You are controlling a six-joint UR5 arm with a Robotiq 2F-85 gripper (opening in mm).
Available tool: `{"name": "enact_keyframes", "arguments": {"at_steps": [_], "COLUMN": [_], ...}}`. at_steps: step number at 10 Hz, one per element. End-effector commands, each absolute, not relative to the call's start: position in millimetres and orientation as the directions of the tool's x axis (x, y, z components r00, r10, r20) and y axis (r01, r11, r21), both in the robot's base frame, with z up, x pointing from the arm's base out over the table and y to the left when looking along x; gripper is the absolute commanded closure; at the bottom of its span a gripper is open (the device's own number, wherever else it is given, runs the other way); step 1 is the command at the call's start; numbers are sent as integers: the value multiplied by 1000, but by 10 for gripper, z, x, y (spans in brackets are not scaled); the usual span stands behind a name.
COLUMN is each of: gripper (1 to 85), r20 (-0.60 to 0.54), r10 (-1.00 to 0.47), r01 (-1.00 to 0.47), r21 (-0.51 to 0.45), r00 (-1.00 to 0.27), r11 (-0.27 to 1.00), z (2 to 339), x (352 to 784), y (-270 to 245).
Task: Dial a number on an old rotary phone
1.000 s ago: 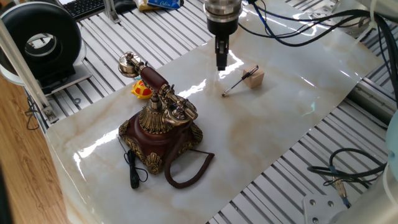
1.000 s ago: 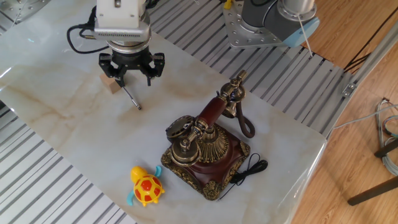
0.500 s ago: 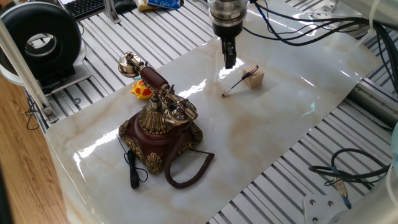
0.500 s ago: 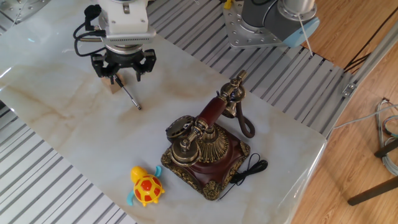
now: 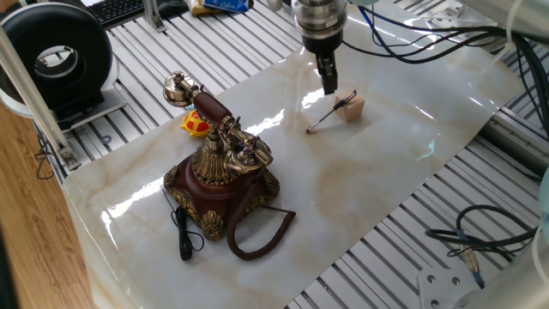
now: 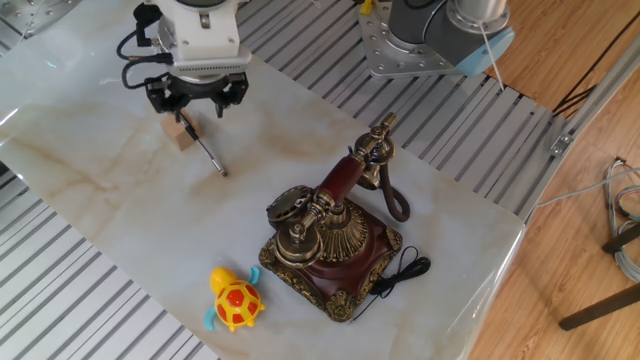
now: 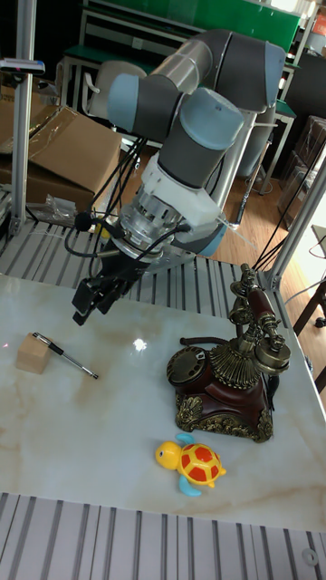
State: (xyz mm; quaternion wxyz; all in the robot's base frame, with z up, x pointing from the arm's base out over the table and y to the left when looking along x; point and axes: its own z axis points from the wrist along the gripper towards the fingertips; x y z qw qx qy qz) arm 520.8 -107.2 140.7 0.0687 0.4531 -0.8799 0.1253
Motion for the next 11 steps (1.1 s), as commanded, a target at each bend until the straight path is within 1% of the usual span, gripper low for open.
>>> {"name": "enact_keyframes", "arguments": {"at_steps": [1,4,5,6,7,9,11], "gripper": [277,277,273,270,270,273,273], "r20": [203,140,62,12,-8,30,38], "r10": [-804,-851,-868,-885,-891,-888,-897], "r01": [-829,-859,-864,-876,-882,-880,-889], "r21": [-148,-163,-149,-146,-138,-150,-160], "r00": [-559,-507,-493,-465,-453,-459,-439], "r11": [539,485,481,459,450,450,429], "z": [1299,871,809,803,800,802,721], "x": [5270,5354,5403,5466,5474,5450,5397], "y": [-1090,-1331,-1174,-1048,-989,-1092,-1224]}}
